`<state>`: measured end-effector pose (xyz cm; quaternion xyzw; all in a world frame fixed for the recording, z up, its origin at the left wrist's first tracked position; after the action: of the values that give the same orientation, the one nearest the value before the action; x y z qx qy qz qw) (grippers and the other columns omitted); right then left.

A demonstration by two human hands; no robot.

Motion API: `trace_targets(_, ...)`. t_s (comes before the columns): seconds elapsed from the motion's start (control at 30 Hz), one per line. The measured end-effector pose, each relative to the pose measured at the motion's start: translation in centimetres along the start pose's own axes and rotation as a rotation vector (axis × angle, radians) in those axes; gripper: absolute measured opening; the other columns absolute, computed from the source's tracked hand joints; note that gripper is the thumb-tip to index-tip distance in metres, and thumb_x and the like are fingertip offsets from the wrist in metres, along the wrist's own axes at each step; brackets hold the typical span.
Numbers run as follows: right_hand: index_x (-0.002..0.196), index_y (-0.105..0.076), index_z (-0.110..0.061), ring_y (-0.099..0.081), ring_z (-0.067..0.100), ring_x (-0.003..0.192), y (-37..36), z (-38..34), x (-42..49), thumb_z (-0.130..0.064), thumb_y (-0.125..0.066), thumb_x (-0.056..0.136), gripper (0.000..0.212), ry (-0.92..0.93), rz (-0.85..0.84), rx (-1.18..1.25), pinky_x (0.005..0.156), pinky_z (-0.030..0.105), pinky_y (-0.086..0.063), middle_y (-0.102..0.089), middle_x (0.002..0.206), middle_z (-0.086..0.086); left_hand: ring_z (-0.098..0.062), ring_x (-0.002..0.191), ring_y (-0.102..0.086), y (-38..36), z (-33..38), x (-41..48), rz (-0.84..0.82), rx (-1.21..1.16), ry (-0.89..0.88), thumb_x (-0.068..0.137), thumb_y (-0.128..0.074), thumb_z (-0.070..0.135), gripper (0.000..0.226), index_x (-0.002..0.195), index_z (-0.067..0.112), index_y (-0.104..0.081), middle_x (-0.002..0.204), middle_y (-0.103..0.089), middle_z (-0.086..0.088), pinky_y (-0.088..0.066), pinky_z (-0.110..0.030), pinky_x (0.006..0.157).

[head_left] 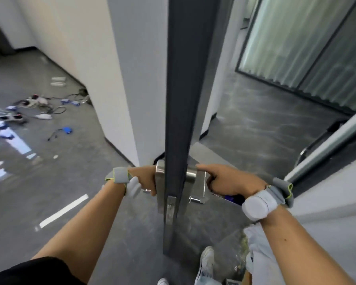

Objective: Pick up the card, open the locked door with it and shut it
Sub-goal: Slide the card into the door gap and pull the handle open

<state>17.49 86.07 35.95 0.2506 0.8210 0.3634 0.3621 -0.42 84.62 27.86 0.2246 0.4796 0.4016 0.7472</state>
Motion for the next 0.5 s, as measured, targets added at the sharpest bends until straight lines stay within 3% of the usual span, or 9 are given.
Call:
trace_targets(0.07,0.13,-0.05,-0.044,-0.06,0.016,0.103,-0.5,-2.5,1.2,-0.002,-0.042,0.077,0.068,0.069,-0.016,-0.03,0.08,0.025,-0.045,-0.061,0.11,-0.011,-0.011,0.065,-0.05,0.9,-2.8,-1.4,0.078,-0.051,0.037,0.078,-0.062,-0.007,0.036,0.056,0.022,-0.055,0.055,-0.054,0.014,-0.041,-0.016,0.057)
trace_targets(0.13,0.133,-0.046,-0.043,-0.057,0.016,0.097,-0.7,-5.1,2.2,0.001,-0.041,0.08,0.069,0.114,-0.021,-0.078,0.078,0.026,-0.044,-0.058,0.109,-0.011,-0.005,0.063,-0.052,1.9,-5.9,-2.8,0.19,-0.129,0.076,0.078,-0.06,-0.01,0.018,0.07,0.006,-0.067,0.067,-0.058,0.004,-0.046,-0.021,0.062)
trace_targets(0.2,0.135,-0.041,-0.042,-0.056,0.019,0.094,-1.1,-7.0,3.6,0.001,-0.041,0.081,0.069,0.148,-0.02,-0.133,0.078,0.029,-0.046,-0.058,0.113,-0.006,-0.003,0.059,-0.054,2.4,-8.7,-4.1,0.296,-0.278,0.14,0.08,-0.054,-0.015,0.023,0.075,0.004,-0.067,0.07,-0.059,-0.004,-0.048,-0.023,0.063)
trace_targets(0.3,0.133,-0.039,-0.045,-0.058,0.021,0.092,-1.9,-9.5,5.8,0.0,-0.039,0.08,0.07,0.218,-0.031,-0.159,0.074,0.032,-0.049,-0.063,0.12,0.001,-0.021,0.066,-0.055,2.7,-12.3,-6.0,0.445,-0.533,0.182,0.081,-0.045,-0.023,0.03,0.081,-0.004,-0.068,0.075,-0.061,-0.012,-0.05,-0.033,0.068)
trace_targets(0.37,0.136,-0.038,-0.045,-0.059,0.023,0.096,-2.1,-10.8,7.4,0.0,-0.038,0.083,0.07,0.265,-0.051,-0.193,0.074,0.029,-0.045,-0.061,0.127,0.001,-0.025,0.076,-0.058,2.4,-14.8,-7.1,0.549,-0.707,0.235,0.08,-0.045,-0.021,0.025,0.084,-0.009,-0.067,0.081,-0.063,-0.017,-0.051,-0.044,0.073)
trace_targets(0.4,0.136,-0.04,-0.046,-0.059,0.023,0.099,-2.1,-11.1,8.0,0.0,-0.038,0.085,0.069,0.284,-0.062,-0.21,0.075,0.027,-0.044,-0.059,0.128,0.001,-0.024,0.075,-0.059,2.3,-15.2,-7.9,0.602,-0.806,0.268,0.08,-0.045,-0.021,0.024,0.081,-0.008,-0.066,0.078,-0.064,-0.016,-0.052,-0.044,0.072)
trace_targets(0.5,0.128,-0.049,-0.05,-0.057,0.017,0.093,-2.4,-11.4,10.1,-0.001,-0.036,0.09,0.064,0.328,-0.127,-0.219,0.079,0.024,-0.046,-0.06,0.12,-0.001,-0.01,0.05,-0.062,2.7,-15.3,-9.9,0.747,-1.01,0.346,0.086,-0.038,-0.022,0.038,0.072,0.002,-0.063,0.054,-0.066,0.0,-0.055,-0.024,0.055)
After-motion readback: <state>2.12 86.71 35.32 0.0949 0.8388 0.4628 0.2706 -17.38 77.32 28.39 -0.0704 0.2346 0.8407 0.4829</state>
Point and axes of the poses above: each hand's wrist, its own x-axis towards the middle knuckle, its own y-axis out of the back of the hand, z = x × y, the point moved 9 cm from there along x, towards the middle knuckle
